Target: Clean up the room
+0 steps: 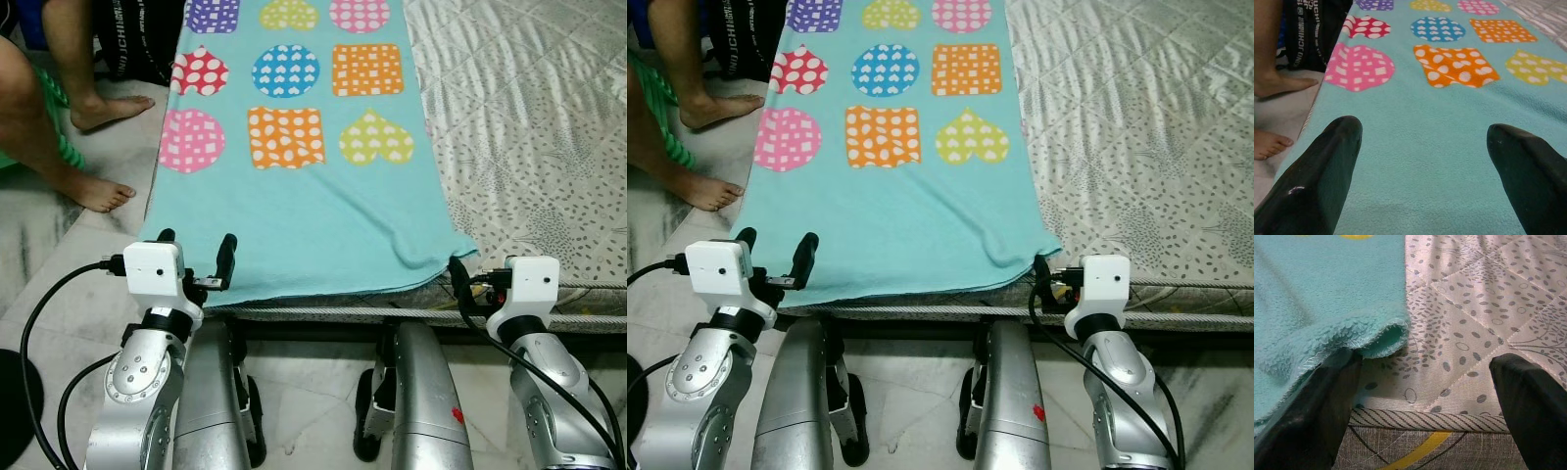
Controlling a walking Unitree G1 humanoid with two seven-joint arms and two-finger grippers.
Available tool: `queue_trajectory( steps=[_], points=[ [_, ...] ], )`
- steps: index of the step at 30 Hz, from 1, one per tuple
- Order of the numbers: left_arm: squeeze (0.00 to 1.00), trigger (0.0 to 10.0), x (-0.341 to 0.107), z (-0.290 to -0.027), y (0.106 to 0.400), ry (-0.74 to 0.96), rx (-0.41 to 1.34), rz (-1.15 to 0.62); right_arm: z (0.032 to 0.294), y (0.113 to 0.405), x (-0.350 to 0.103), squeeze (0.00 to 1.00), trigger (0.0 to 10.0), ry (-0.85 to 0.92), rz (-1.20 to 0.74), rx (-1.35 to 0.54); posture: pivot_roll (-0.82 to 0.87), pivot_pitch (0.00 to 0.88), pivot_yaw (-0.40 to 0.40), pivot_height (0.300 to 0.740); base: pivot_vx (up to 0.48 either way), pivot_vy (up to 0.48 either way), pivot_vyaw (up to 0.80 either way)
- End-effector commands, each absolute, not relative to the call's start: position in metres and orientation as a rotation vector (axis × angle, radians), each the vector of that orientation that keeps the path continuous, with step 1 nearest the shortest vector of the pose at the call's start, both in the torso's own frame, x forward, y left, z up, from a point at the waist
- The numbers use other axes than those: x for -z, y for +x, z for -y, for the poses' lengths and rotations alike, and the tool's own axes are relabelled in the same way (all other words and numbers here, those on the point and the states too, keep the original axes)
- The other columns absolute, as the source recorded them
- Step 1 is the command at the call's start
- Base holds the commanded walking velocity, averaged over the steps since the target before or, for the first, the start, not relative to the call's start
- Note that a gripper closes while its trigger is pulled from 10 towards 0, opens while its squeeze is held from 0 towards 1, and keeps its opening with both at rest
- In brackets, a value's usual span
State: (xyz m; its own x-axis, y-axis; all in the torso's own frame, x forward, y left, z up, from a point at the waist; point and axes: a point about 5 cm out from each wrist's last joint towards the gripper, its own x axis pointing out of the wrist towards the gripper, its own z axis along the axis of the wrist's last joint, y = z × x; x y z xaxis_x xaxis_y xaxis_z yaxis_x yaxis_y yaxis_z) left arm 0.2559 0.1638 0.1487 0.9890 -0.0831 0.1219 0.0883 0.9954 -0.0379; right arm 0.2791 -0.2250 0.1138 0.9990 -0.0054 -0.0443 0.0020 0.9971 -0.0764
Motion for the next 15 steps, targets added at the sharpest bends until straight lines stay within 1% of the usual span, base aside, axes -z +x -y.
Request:
queue_trajectory(
  steps=[1,2,5,6,7,11,12,14,15],
  points=[
    [0.0,10.0,-0.142,-0.166,0.256,-0.038,0.077,0.102,0.263,0.301,-0.139,0.0,10.0,-0.211,0.016,0.188,0.13,0.289,0.015,0.549,0.0,0.0,0.0],
    [0.0,10.0,-0.142,-0.166,0.256,-0.037,0.076,0.102,0.273,0.307,-0.148,0.0,10.0,-0.245,0.039,0.237,0.13,0.289,0.015,0.549,0.0,0.0,0.0],
    [0.0,10.0,-0.142,-0.167,0.257,-0.035,0.072,0.102,0.269,0.313,-0.156,0.0,10.0,-0.231,0.075,0.212,0.14,0.286,0.015,0.549,0.0,0.0,0.0],
    [0.0,10.0,-0.142,-0.167,0.257,-0.034,0.071,0.103,0.267,0.313,-0.157,0.18,10.0,-0.229,0.08,0.205,0.14,0.286,0.015,0.549,0.0,0.0,0.0],
    [0.0,10.0,-0.142,-0.167,0.257,-0.034,0.07,0.103,0.265,0.313,-0.157,1.0,10.0,-0.245,0.084,0.2,0.14,0.285,0.013,0.549,0.0,0.0,0.0],
    [0.0,10.0,-0.142,-0.167,0.256,-0.035,0.069,0.102,0.264,0.311,-0.158,1.0,10.0,-0.302,0.089,0.212,0.14,0.285,0.013,0.549,0.0,0.0,0.0],
    [0.0,10.0,-0.142,-0.167,0.257,-0.035,0.069,0.102,0.265,0.311,-0.157,0.56,10.0,-0.303,0.087,0.227,0.13,0.283,0.016,0.549,0.0,0.0,0.0],
    [0.0,10.0,-0.142,-0.167,0.257,-0.036,0.07,0.103,0.268,0.313,-0.156,0.56,10.0,-0.287,0.087,0.25,0.13,0.283,0.016,0.549,0.0,0.0,0.0],
    [0.0,10.0,-0.142,-0.166,0.258,-0.036,0.071,0.105,0.267,0.317,-0.157,0.0,10.0,-0.25,0.097,0.249,0.13,0.281,0.018,0.549,0.0,0.0,0.0]
  ],
)
